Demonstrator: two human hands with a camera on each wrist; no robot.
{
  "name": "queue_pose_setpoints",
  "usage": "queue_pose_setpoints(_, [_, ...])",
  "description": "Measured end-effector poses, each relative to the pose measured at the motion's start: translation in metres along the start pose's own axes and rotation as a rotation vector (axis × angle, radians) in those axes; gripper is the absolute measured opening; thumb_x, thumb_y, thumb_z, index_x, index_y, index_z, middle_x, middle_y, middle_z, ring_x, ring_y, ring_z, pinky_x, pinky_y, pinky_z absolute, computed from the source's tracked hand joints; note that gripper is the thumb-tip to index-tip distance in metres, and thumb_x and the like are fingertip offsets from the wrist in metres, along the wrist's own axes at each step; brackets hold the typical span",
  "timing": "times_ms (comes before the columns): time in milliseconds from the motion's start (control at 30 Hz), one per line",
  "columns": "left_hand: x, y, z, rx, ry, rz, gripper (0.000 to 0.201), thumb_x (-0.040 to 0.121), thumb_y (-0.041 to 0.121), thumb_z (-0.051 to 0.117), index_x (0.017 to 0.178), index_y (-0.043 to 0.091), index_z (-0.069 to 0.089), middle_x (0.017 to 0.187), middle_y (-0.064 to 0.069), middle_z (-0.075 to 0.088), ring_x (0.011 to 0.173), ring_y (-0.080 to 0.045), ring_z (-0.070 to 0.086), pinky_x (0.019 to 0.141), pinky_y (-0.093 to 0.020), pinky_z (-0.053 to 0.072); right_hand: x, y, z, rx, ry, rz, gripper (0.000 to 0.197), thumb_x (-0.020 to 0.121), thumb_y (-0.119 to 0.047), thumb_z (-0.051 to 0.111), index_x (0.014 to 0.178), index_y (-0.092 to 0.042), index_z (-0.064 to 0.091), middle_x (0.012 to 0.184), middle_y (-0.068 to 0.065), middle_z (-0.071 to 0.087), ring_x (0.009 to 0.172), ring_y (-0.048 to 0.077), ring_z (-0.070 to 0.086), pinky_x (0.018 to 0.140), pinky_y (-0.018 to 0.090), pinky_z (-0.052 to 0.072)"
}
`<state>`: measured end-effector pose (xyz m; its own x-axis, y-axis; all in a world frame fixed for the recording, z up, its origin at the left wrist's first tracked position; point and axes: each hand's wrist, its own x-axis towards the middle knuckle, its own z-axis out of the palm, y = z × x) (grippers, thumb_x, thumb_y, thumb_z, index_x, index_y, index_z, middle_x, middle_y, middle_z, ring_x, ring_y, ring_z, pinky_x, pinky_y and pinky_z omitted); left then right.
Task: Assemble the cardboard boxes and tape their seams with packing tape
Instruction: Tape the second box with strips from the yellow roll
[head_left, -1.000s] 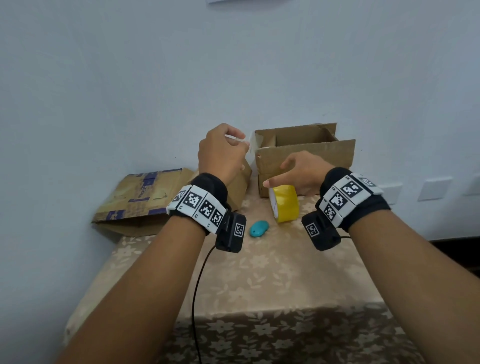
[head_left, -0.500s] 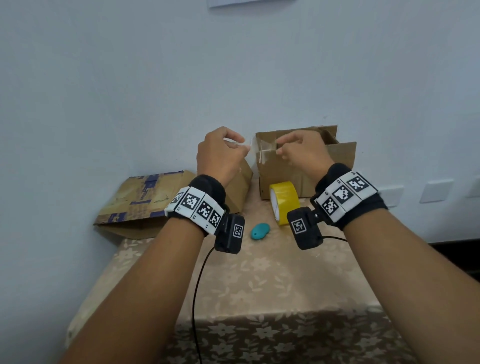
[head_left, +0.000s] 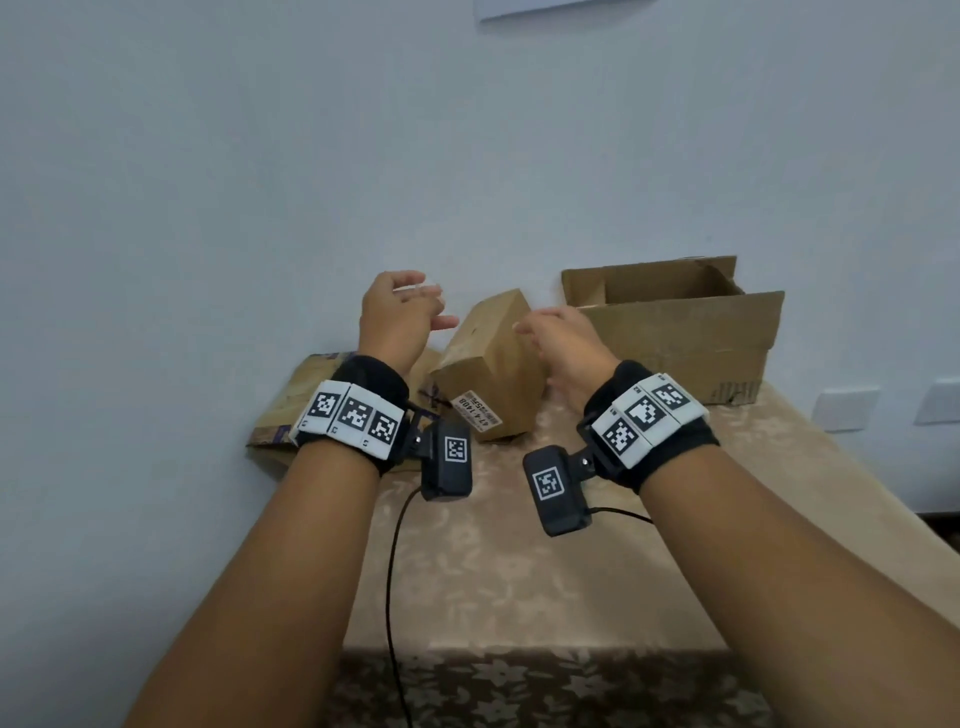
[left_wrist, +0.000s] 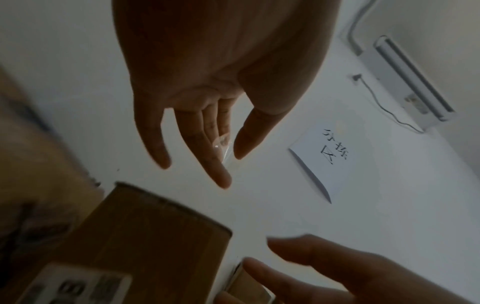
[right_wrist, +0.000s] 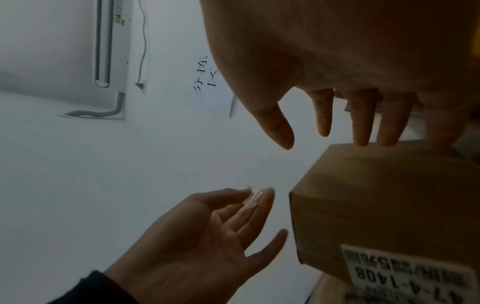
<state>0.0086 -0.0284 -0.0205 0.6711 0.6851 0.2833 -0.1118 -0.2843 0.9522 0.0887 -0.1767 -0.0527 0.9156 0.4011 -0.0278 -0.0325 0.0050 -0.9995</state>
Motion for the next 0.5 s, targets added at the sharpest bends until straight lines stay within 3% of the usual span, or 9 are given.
queue_pose_setpoints(100, [-0.005, -0.006, 0.004, -0.072, -0.101, -0.101, 0.04, 0.1, 0.001, 0.053, 0.139, 0.011, 0.048, 0.131, -0.005, 0.062, 0.079, -0.011, 0.076, 0.056, -0.017, 0.052, 0.0, 0.007, 0.013, 0.012, -0.033, 0.039, 0.057, 0.093, -0.027, 0.072, 0.144, -0.019, 0.048, 0.142, 0.007, 0.054, 0.128, 0.027, 0.052, 0.11, 0.048, 0.046])
queue_pose_setpoints(200, [-0.008, -0.014, 0.007, -0.154, -0.154, -0.153, 0.047, 0.098, -0.005, 0.051, 0.143, 0.007, 0.043, 0.139, -0.012, 0.056, 0.092, -0.022, 0.077, 0.076, -0.03, 0.059, -0.001, 0.01, 0.021, 0.006, -0.079, 0.032, 0.087, 0.092, -0.031, 0.076, 0.162, -0.022, 0.025, 0.158, 0.011, 0.042, 0.135, 0.031, 0.051, 0.109, 0.05, 0.049])
queue_pose_setpoints(267, [-0.008, -0.016, 0.007, -0.187, -0.174, -0.165, 0.046, 0.099, -0.004, 0.052, 0.142, 0.007, 0.043, 0.137, -0.013, 0.056, 0.086, -0.022, 0.078, 0.079, -0.035, 0.059, -0.004, 0.011, 0.021, 0.015, -0.1, 0.036, 0.091, 0.091, -0.024, 0.078, 0.163, -0.024, 0.021, 0.152, 0.014, 0.048, 0.125, 0.033, 0.06, 0.097, 0.049, 0.056])
queue_pose_setpoints(333, [-0.008, -0.013, 0.006, -0.169, -0.181, -0.151, 0.044, 0.1, 0.001, 0.053, 0.141, 0.01, 0.044, 0.134, -0.008, 0.059, 0.085, -0.022, 0.078, 0.081, -0.039, 0.059, -0.006, 0.008, 0.02, 0.034, -0.09, 0.023, 0.07, 0.091, -0.011, 0.074, 0.15, -0.022, 0.038, 0.14, 0.015, 0.057, 0.115, 0.033, 0.065, 0.09, 0.047, 0.06])
queue_pose_setpoints(400, [-0.009, -0.009, 0.003, -0.135, -0.17, -0.124, 0.039, 0.101, 0.007, 0.054, 0.139, 0.013, 0.046, 0.128, -0.005, 0.062, 0.084, -0.022, 0.078, 0.085, -0.043, 0.059, -0.008, 0.001, 0.015, 0.021, -0.062, 0.005, 0.057, 0.091, 0.001, 0.063, 0.14, -0.023, 0.045, 0.139, 0.015, 0.056, 0.119, 0.032, 0.061, 0.096, 0.048, 0.057])
queue_pose_setpoints(433, [-0.009, -0.007, 0.001, -0.131, -0.157, -0.113, 0.037, 0.102, 0.008, 0.054, 0.137, 0.015, 0.047, 0.126, -0.004, 0.063, 0.084, -0.021, 0.078, 0.088, -0.043, 0.06, -0.007, -0.001, 0.012, -0.001, -0.063, 0.012, 0.069, 0.09, 0.004, 0.06, 0.15, -0.023, 0.04, 0.138, 0.014, 0.054, 0.122, 0.031, 0.058, 0.099, 0.047, 0.055])
queue_pose_setpoints(500, [-0.01, -0.005, -0.001, -0.148, -0.135, -0.099, 0.034, 0.102, 0.008, 0.054, 0.135, 0.016, 0.048, 0.126, -0.002, 0.064, 0.086, -0.02, 0.078, 0.092, -0.044, 0.058, -0.006, -0.006, 0.007, -0.039, -0.093, 0.028, 0.084, 0.089, 0.007, 0.055, 0.161, -0.027, 0.03, 0.123, 0.012, 0.055, 0.117, 0.028, 0.057, 0.093, 0.043, 0.055])
